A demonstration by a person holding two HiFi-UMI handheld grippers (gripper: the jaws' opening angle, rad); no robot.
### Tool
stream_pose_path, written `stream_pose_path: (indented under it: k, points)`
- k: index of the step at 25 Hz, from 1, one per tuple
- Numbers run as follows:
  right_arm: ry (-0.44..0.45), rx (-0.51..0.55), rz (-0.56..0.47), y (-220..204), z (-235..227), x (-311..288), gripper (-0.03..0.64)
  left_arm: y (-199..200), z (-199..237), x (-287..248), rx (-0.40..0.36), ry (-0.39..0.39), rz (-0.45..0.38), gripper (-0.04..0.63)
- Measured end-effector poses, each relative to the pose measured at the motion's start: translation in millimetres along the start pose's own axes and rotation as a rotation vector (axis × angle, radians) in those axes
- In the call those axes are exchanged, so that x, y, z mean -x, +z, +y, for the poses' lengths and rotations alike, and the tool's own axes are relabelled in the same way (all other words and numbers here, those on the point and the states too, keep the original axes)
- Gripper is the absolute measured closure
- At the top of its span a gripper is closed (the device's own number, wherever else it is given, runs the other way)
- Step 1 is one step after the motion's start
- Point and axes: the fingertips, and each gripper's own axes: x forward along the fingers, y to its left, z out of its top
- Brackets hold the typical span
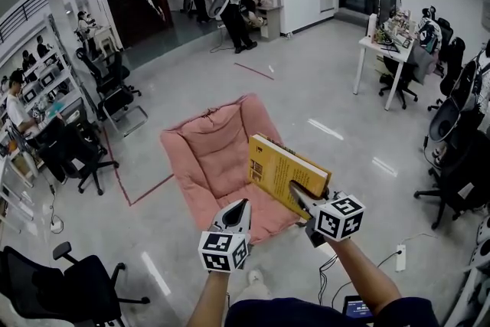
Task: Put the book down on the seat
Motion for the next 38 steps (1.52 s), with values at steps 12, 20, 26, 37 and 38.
stream_pose_path:
  k: [12, 20, 26, 37, 38]
  points:
    - [-0.026, 0.001, 0.019, 6, -18, -39, 0.46, 7, 35, -29, 0.019, -0.012, 0.01, 0.591]
    - [-0.026, -0.005, 0.041, 7, -18, -81, 0.46, 13, 73, -44, 0.025, -0.004, 0.026, 0.591]
    - [-0.04, -0.01, 0.048, 12, -24, -108, 0.46, 20, 95, -60, 0.034, -0.017, 0.033, 0.591]
    - [-0.058, -0.001, 0.061, 16, -27, -146, 0.46, 27, 132, -79, 0.044, -0.035, 0.033, 0.591]
    - [-0.059, 0.0, 0.062, 16, -27, -149, 0.46, 28, 134, -81, 0.045, -0.037, 0.033, 0.591]
